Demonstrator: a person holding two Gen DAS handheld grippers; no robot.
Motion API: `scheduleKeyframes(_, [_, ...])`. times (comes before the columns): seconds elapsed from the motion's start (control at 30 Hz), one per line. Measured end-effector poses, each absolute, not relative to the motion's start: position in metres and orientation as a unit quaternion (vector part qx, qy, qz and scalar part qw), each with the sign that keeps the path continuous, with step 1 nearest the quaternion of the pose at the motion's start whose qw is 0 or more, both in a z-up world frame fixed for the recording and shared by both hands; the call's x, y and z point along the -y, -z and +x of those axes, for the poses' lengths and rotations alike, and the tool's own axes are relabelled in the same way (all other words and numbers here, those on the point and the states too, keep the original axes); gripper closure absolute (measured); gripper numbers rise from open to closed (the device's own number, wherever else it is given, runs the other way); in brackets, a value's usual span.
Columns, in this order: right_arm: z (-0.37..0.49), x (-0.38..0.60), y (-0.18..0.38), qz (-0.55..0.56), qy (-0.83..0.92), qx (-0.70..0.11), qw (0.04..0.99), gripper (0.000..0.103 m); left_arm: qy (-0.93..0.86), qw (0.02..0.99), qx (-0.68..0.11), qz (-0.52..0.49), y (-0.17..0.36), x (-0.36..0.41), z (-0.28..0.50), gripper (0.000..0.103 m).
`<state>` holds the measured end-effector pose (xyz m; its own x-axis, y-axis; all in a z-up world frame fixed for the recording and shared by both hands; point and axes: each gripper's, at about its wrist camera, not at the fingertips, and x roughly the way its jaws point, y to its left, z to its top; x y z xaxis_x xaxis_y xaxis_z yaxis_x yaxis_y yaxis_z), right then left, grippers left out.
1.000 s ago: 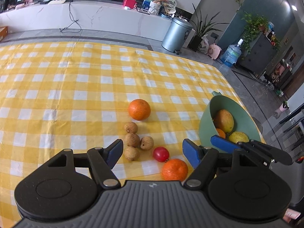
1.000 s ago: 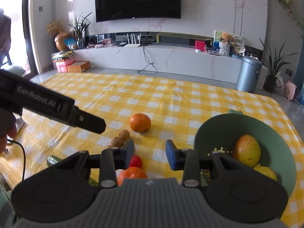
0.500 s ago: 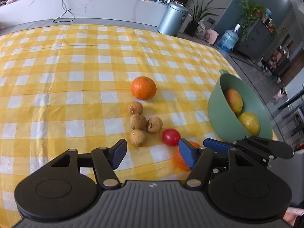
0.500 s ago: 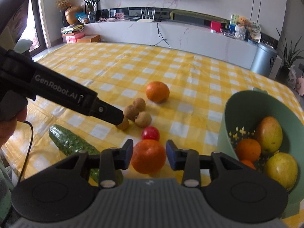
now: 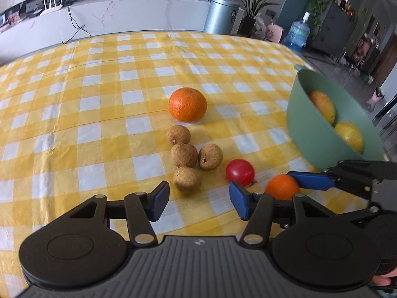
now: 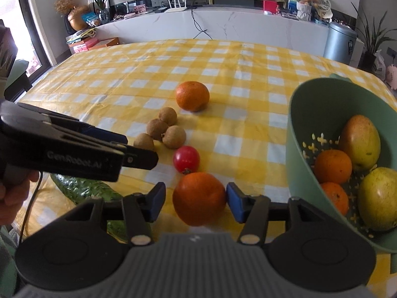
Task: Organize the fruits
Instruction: 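Close the right gripper on a tangerine while the left gripper closes on a brown longan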
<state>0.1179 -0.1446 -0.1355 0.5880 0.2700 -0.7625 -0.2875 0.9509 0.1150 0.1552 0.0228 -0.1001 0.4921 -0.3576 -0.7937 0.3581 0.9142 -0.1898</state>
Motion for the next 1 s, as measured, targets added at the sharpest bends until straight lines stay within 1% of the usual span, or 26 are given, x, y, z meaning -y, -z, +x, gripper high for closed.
scheduleKeyframes(0.23, [0.1205, 0.146, 0.1391, -0.009, -0.149, -0.432, 0.889, 0.051, 0.193, 0.871, -0.451, 0.012, 0.107, -0.0214, 0.1588, 0.05])
scheduleKeyframes(0.37, [0.1202, 0.1463, 0.1391, -0.008, -0.148, -0.431, 0.89, 0.053, 0.19, 0.874, -0.448, 0.005, 0.1074, -0.0226, 0.1612, 0.052])
scheduleKeyframes(0.53, [0.1196, 0.1476, 0.1391, -0.005, -0.145, -0.429, 0.892, 0.058, 0.186, 0.876, -0.444, 0.009, 0.1081, -0.0223, 0.161, 0.06])
scheduleKeyframes(0.57, [0.1197, 0.1475, 0.1392, -0.005, -0.145, -0.429, 0.892, 0.058, 0.186, 0.876, -0.444, 0.009, 0.1081, -0.0219, 0.1613, 0.061])
scheduleKeyframes(0.63, [0.1196, 0.147, 0.1392, -0.006, -0.145, -0.428, 0.892, 0.058, 0.184, 0.877, -0.443, 0.01, 0.1081, -0.0221, 0.1611, 0.066])
scheduleKeyframes(0.77, [0.1197, 0.1467, 0.1393, -0.006, -0.145, -0.428, 0.892, 0.058, 0.182, 0.878, -0.443, 0.004, 0.1078, -0.0239, 0.1606, 0.073])
scheduleKeyframes(1.0, [0.1187, 0.1466, 0.1383, -0.006, -0.147, -0.426, 0.893, 0.06, 0.176, 0.88, -0.441, 0.009, 0.1054, -0.0226, 0.1565, 0.073])
